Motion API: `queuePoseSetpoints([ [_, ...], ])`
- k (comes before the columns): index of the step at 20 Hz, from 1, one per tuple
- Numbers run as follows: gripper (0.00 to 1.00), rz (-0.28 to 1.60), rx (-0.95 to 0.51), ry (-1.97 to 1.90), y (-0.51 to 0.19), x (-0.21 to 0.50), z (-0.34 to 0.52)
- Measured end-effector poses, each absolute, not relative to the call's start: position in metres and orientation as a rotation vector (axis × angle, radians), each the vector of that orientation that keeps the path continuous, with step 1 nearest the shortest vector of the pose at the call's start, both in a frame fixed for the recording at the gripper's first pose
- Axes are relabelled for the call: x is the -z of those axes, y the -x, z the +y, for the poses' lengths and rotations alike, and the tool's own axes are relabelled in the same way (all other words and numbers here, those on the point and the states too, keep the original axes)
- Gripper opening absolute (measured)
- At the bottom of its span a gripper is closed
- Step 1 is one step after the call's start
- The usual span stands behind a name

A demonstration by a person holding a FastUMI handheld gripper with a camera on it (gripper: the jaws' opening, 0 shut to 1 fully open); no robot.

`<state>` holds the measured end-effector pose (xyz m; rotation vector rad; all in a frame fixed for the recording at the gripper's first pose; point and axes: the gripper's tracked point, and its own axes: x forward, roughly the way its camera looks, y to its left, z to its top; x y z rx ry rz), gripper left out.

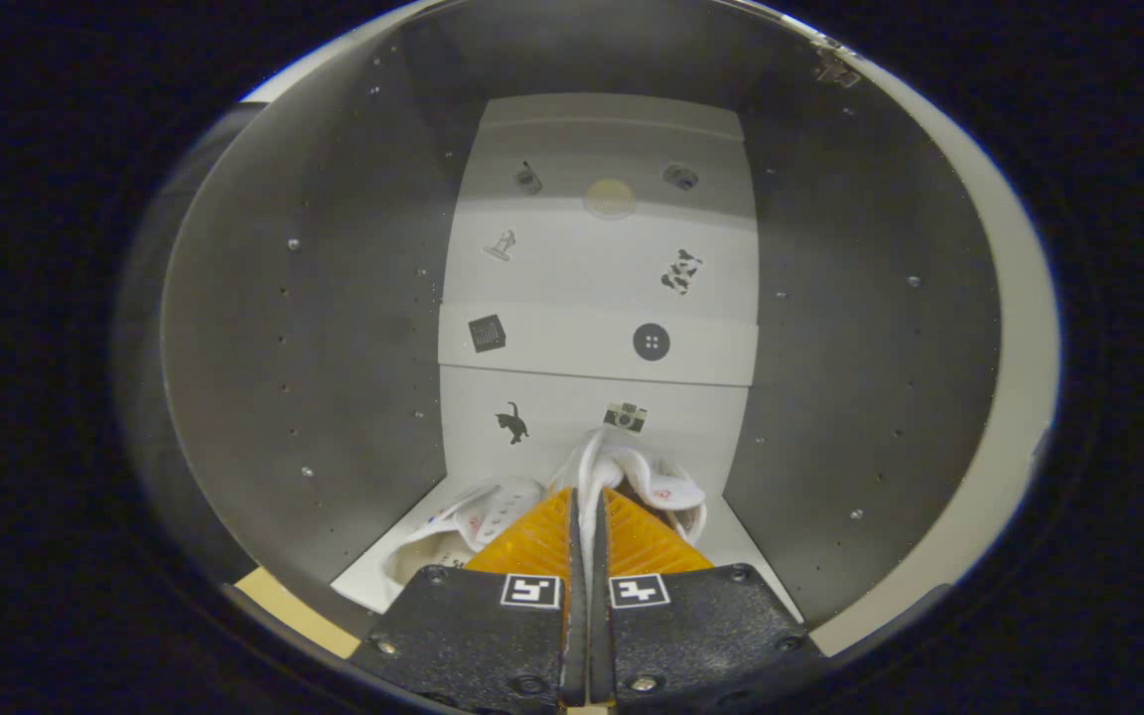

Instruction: Open the shoe cabinet door, grab the shoes and put them into the shoe cabinet, then close the shoe cabinet door.

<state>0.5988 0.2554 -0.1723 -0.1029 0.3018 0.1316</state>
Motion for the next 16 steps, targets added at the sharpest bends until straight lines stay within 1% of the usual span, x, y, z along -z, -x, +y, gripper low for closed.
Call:
queuePoseSetpoints([
  [4, 0.05, 0.338, -0.063, 0.196, -0.622, 0.186, 0.249],
  [8, 0.07, 0.411, -0.030, 0.230, -0.631, 0.212, 0.245],
  [10, 0.14, 0.370, -0.043, 0.197, -0.630, 0.205, 0.247],
  [11, 0.19, 0.343, -0.031, 0.187, -0.621, 0.195, 0.244],
  [13, 0.38, 0.286, 0.003, 0.197, -0.601, 0.173, 0.237],
  [16, 0.67, 0.241, -0.022, 0.186, -0.552, 0.152, 0.244],
])
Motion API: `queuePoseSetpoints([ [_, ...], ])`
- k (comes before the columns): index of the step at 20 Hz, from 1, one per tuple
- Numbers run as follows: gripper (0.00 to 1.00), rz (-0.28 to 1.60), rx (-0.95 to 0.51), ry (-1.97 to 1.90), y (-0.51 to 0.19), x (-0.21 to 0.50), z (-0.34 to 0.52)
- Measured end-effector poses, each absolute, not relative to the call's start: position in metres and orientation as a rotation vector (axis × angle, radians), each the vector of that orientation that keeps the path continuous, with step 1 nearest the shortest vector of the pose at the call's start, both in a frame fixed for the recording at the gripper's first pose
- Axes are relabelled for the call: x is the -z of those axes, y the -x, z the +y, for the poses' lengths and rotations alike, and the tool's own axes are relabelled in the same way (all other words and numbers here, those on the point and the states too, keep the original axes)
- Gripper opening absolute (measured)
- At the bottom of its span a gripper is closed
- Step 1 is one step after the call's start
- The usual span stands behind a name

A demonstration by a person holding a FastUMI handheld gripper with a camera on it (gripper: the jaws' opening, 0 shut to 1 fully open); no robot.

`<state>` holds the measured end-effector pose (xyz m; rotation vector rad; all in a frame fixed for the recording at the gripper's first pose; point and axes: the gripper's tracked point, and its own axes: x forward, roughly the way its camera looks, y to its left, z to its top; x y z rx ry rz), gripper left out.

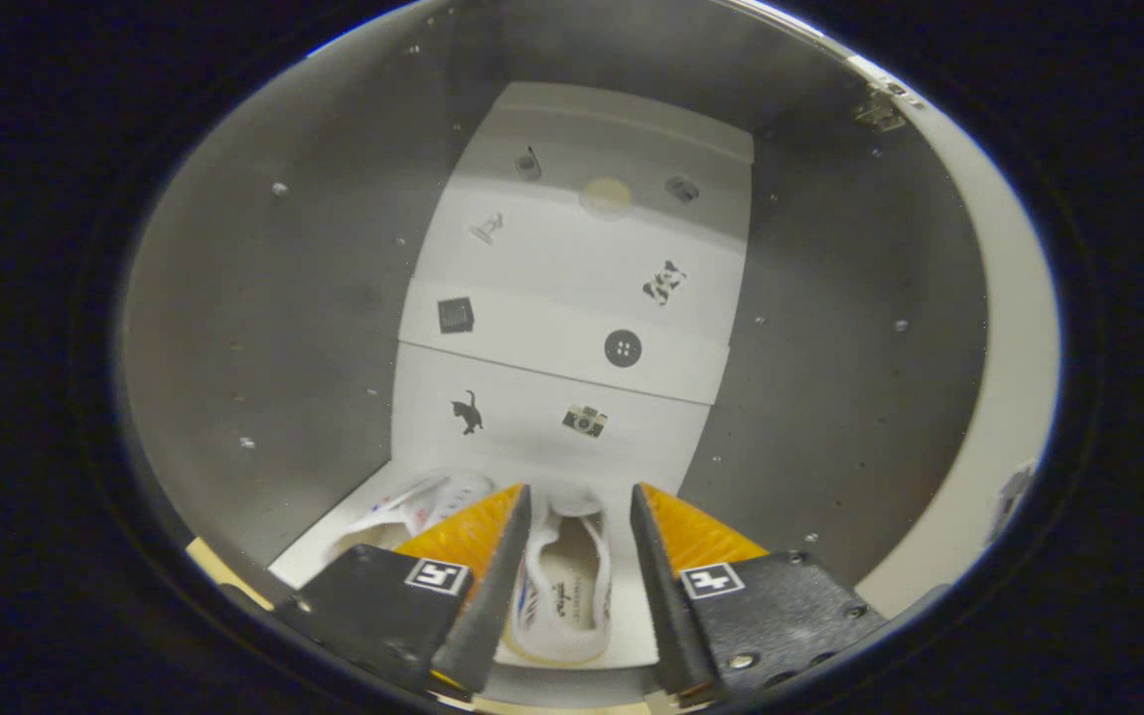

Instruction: Open the shoe cabinet door, grab the shoes and put them into the shoe cabinet, then close the shoe cabinet door.

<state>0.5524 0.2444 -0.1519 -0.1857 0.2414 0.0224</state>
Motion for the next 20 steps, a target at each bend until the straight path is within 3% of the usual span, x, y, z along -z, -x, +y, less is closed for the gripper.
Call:
queuePoseSetpoints([
  [4, 1.00, 0.173, -0.092, 0.166, -0.467, 0.127, 0.256],
  [11, 1.00, 0.046, -0.140, 0.090, -0.303, 0.086, 0.250],
  [20, 1.00, 0.089, -0.219, 0.003, -0.155, 0.047, 0.177],
])
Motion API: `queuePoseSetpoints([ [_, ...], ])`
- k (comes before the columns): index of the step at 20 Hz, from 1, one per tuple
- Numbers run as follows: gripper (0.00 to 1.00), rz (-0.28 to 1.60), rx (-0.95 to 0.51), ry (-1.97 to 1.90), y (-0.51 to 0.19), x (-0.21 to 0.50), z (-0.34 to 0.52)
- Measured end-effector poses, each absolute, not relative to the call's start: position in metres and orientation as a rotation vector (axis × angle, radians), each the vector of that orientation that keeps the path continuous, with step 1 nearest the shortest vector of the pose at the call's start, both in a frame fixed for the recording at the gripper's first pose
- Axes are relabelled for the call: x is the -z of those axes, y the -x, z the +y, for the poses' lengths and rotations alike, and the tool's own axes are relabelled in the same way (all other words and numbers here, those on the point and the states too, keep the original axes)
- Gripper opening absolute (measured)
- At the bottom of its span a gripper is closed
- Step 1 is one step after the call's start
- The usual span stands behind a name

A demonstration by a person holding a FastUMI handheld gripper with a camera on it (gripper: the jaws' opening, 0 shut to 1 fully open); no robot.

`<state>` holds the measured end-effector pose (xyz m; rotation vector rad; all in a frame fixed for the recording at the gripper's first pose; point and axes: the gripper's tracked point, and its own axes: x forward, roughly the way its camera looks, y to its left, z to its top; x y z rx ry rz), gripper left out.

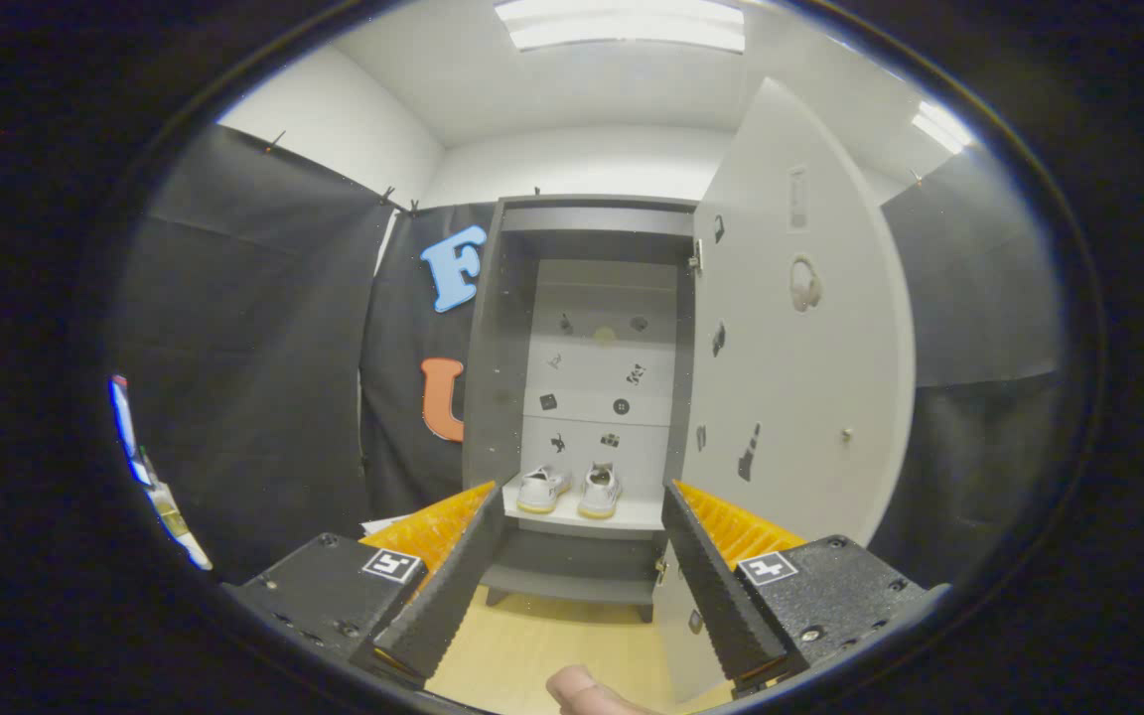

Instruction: Open the shoe cabinet door, grab the shoes and put them into the shoe cabinet, then close the shoe cabinet door.

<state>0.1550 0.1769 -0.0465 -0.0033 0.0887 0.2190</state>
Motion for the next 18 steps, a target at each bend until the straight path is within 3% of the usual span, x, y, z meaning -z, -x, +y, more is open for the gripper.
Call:
queuePoseSetpoints([
  [4, 1.00, 0.102, -0.265, -0.026, -0.130, 0.029, 0.122],
  [9, 1.00, 0.096, -0.110, 0.050, -0.136, 0.030, 0.032],
  [18, 1.00, 0.121, 0.058, 0.051, -0.162, 0.056, -0.054],
])
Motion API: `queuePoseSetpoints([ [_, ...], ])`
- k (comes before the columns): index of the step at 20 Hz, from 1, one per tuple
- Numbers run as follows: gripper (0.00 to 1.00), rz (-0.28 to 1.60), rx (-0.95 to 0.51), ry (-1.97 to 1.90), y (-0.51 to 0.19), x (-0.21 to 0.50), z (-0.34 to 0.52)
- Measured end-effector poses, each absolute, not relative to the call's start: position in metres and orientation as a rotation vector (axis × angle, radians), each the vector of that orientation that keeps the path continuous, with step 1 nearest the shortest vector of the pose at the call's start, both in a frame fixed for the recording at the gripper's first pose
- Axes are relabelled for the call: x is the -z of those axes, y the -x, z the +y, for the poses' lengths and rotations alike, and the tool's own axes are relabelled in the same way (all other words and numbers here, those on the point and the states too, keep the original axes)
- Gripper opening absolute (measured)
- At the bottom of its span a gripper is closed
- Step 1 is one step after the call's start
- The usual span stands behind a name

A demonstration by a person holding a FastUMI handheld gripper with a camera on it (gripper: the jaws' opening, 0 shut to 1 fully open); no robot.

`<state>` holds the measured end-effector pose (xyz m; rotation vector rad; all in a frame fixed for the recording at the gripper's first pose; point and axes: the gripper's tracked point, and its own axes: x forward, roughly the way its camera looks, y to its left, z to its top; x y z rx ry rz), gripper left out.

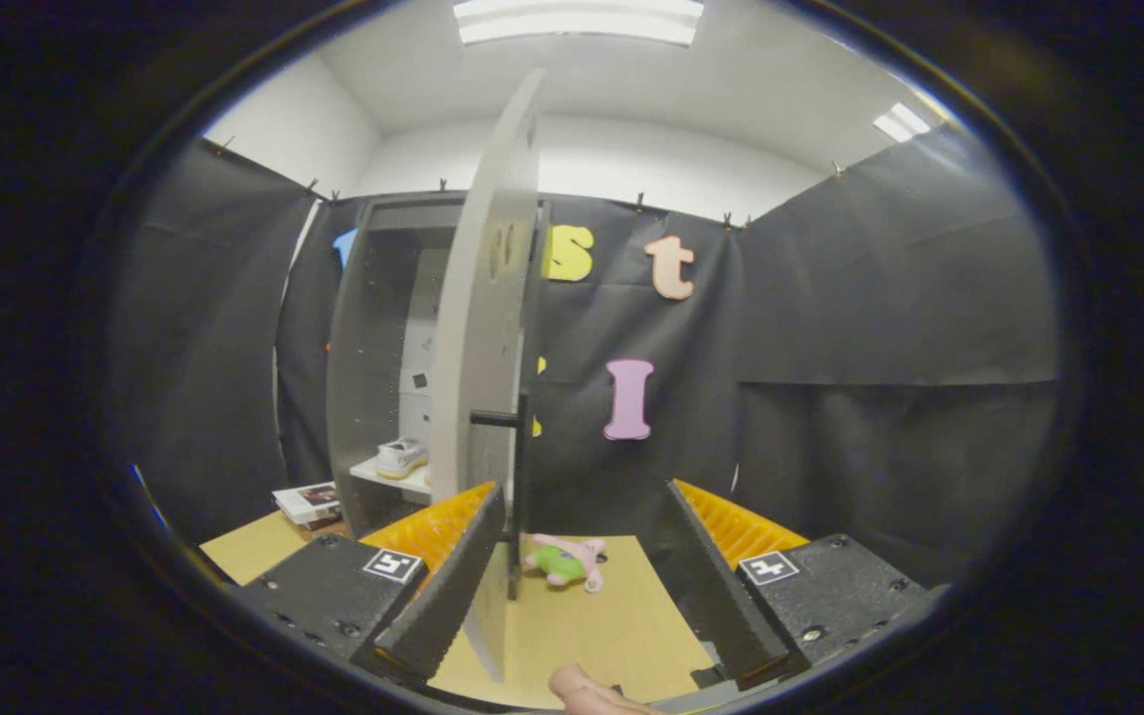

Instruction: Open the shoe cabinet door, grab the shoes and put them into the shoe cabinet, then close the shoe cabinet door.

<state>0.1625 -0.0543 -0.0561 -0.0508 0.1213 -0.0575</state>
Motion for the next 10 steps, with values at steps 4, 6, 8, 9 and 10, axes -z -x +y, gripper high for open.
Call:
queuePoseSetpoints([
  [4, 1.00, 0.136, 0.051, 0.037, -0.192, 0.061, -0.058],
  [6, 1.00, 0.156, 0.011, 0.050, -0.201, 0.071, -0.048],
  [8, 0.95, 0.145, 0.000, 0.038, -0.194, 0.060, -0.049],
  [9, 0.95, 0.148, -0.005, 0.026, -0.195, 0.060, -0.047],
  [10, 0.95, 0.159, -0.026, 0.008, -0.195, 0.062, -0.042],
])
